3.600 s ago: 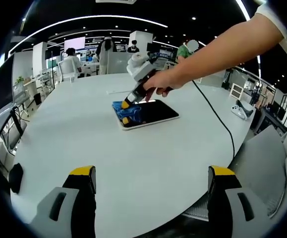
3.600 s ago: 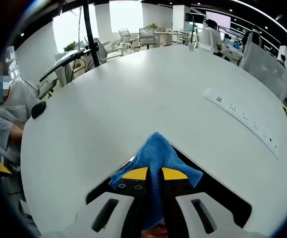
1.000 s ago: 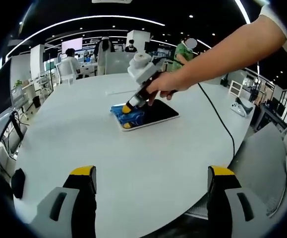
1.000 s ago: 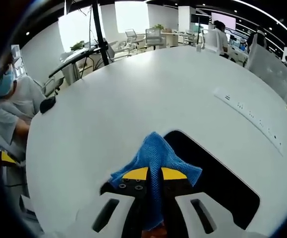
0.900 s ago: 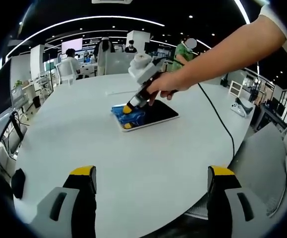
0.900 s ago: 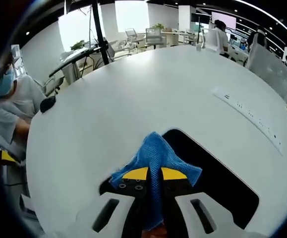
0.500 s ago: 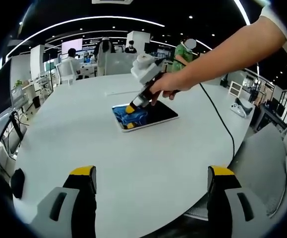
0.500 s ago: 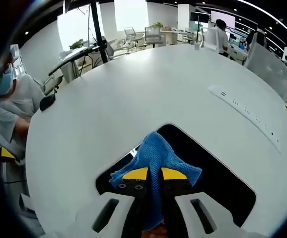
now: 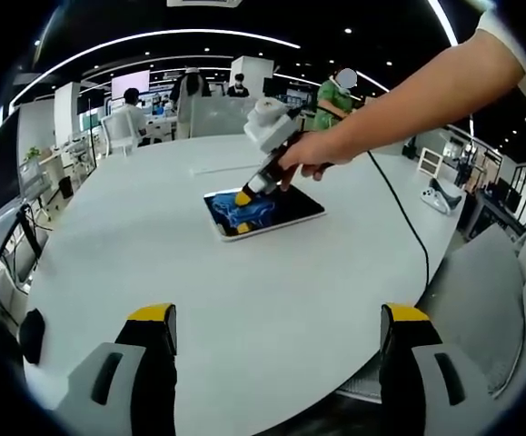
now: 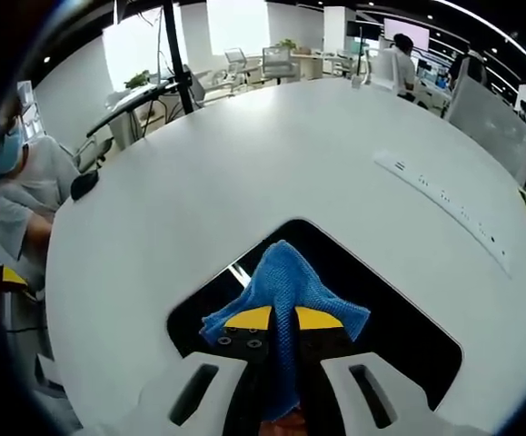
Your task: Wipe the mirror surface with the cleaning cloth until all visible marks leave the cleaned area.
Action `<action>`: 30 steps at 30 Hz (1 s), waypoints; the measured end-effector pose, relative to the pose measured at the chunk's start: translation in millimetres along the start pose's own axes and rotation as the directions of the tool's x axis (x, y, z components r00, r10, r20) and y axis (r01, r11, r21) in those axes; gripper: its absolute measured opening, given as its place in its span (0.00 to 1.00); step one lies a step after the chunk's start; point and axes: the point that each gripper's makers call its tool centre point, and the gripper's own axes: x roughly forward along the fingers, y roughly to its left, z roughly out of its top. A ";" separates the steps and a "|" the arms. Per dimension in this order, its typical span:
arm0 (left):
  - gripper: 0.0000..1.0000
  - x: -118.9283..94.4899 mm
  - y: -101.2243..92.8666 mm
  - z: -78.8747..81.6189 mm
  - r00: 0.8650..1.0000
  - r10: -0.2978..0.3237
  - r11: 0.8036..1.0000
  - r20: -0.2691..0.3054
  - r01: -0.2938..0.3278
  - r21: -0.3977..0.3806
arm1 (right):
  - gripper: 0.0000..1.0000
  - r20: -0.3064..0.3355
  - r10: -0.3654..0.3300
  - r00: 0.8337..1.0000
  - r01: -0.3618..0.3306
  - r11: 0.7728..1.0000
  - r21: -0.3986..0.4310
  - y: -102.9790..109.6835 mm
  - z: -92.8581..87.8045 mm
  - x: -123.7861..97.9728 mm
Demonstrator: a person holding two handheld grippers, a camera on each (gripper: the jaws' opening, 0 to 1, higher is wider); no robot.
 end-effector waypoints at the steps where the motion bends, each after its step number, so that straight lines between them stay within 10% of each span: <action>1: 0.94 0.0 -0.1 0.1 1.000 -0.001 1.000 0.001 0.001 0.000 | 0.03 -0.001 -0.001 1.000 0.001 1.000 -0.002 0.1 0.5 -2.7; 30: 0.94 -3.4 0.1 3.7 1.000 0.003 1.000 0.011 -0.003 0.005 | 0.03 -0.016 -0.037 0.999 0.036 0.999 -0.008 -20.5 -21.5 -19.4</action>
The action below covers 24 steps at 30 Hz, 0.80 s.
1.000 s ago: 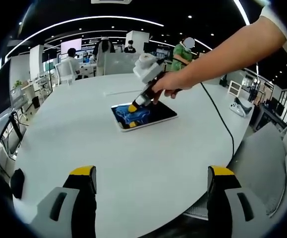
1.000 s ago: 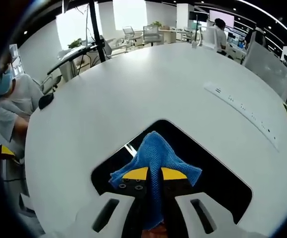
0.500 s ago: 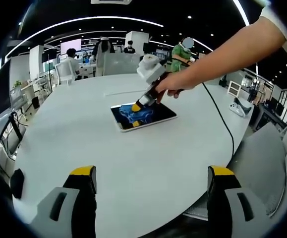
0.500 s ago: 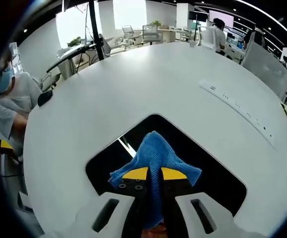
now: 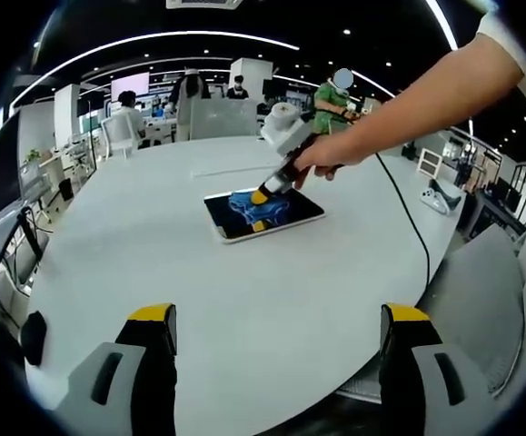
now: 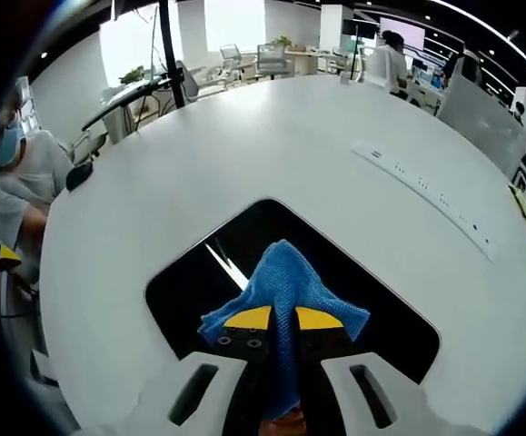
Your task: Wipe the mirror surface with the cleaning cloth until all visible marks leave the cleaned area.
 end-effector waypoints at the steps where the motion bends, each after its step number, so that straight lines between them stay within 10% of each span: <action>1: 0.94 -0.2 0.1 0.6 1.000 0.000 1.000 0.002 0.000 -0.001 | 0.03 -0.001 -0.003 1.000 0.003 1.000 0.001 -1.3 -1.5 2.1; 24: 0.94 -1.1 -1.2 2.3 1.000 -0.005 1.000 0.001 0.005 0.007 | 0.03 -0.008 -0.030 1.000 0.030 0.999 0.018 -22.1 -14.5 -7.2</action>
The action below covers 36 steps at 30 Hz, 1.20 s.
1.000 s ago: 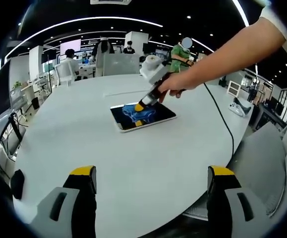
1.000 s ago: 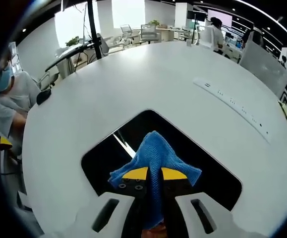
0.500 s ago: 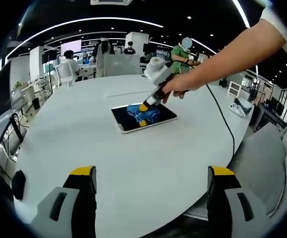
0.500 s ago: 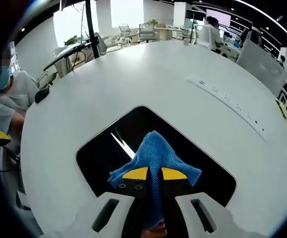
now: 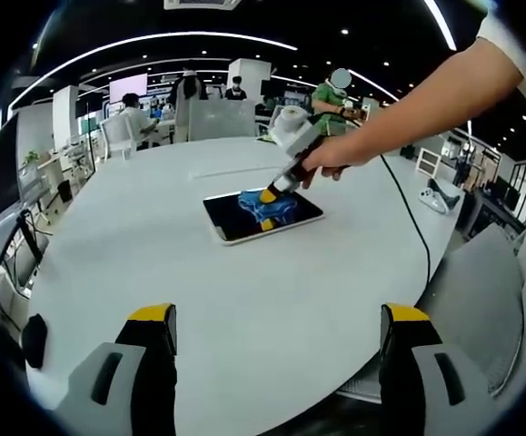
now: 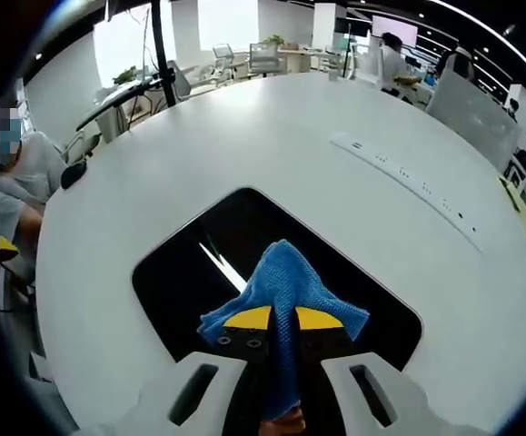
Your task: Wipe the mirror surface with the cleaning cloth until all visible marks leave the cleaned area.
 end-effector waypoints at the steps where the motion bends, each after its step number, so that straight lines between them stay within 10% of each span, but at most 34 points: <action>1: 0.94 -0.1 -0.1 -0.4 1.000 0.000 1.000 -0.001 0.000 -0.001 | 0.03 0.000 -0.001 1.000 0.001 1.000 0.000 -0.9 -0.7 0.9; 36: 0.94 6.4 -6.0 -0.1 1.000 -0.014 1.000 -0.002 0.014 0.002 | 0.03 -0.019 -0.045 0.999 0.045 0.999 0.026 -25.4 -25.4 -24.2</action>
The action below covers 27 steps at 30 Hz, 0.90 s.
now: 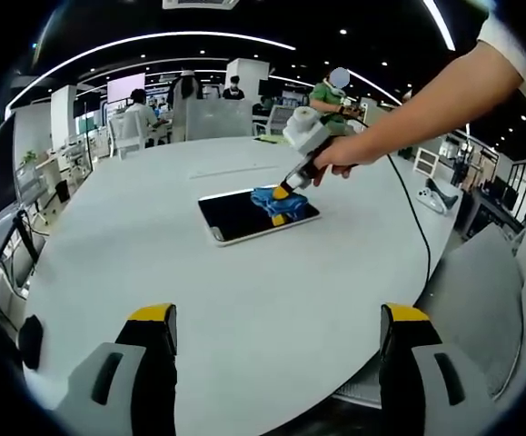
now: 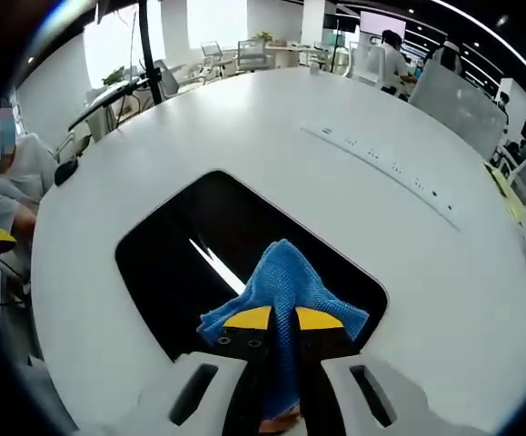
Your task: Wipe the mirror surface with the cleaning cloth until all visible marks leave the cleaned area.
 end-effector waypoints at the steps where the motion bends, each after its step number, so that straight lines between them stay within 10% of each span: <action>1: 0.94 0.1 -0.6 0.2 1.000 -0.001 1.000 0.000 0.001 -0.001 | 0.03 0.000 -0.001 1.000 0.001 1.000 0.000 -0.4 -0.4 -0.2; 27: 0.94 0.9 0.1 3.2 1.000 -0.006 1.000 0.002 0.006 0.008 | 0.03 -0.023 -0.031 0.999 0.031 0.999 0.022 -25.4 -18.2 -4.1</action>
